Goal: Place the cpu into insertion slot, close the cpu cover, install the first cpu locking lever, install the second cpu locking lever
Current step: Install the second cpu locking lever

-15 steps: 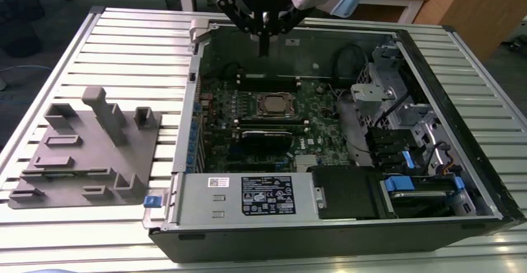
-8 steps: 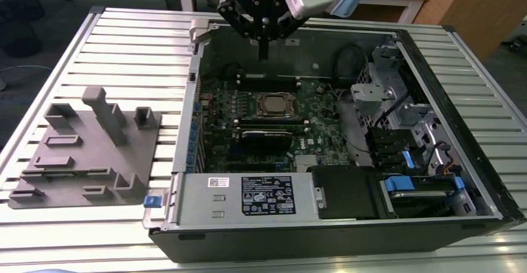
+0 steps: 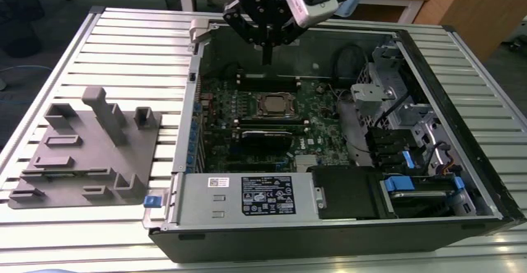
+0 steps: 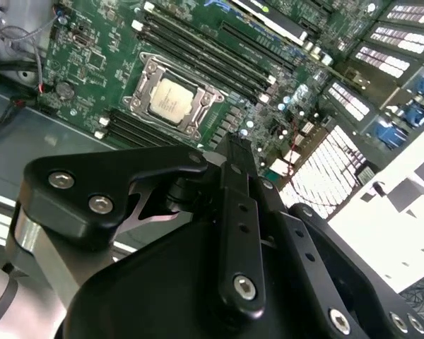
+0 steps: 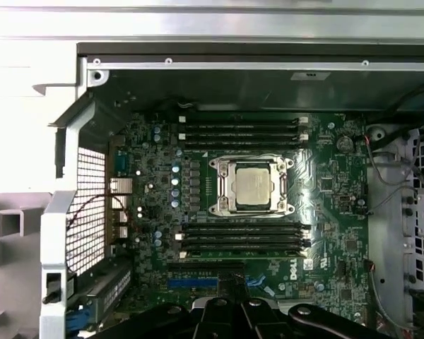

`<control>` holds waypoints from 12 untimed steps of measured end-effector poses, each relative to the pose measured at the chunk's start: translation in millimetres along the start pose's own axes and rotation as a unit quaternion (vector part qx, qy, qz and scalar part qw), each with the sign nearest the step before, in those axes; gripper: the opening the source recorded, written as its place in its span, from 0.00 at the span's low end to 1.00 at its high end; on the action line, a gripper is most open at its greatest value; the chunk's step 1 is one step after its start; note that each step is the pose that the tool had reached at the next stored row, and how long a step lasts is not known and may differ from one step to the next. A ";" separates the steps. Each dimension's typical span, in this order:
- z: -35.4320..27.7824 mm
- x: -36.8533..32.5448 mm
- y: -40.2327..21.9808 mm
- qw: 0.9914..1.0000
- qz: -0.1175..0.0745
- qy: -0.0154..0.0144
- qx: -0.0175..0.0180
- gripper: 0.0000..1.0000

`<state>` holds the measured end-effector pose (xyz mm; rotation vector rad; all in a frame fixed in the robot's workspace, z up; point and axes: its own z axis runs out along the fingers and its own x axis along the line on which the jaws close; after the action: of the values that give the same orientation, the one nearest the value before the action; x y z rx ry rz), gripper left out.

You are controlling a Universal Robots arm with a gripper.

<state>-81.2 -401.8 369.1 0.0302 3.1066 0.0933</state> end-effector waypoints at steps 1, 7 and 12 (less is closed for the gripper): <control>0.6 -2.7 0.0 1.000 0.000 0.000 0.000 0.11; 3.5 -20.6 0.6 1.000 0.000 0.002 0.000 0.11; 7.3 -33.1 1.7 1.000 0.000 0.005 0.002 0.11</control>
<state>-47.9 -400.3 363.0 0.0306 3.1161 0.0869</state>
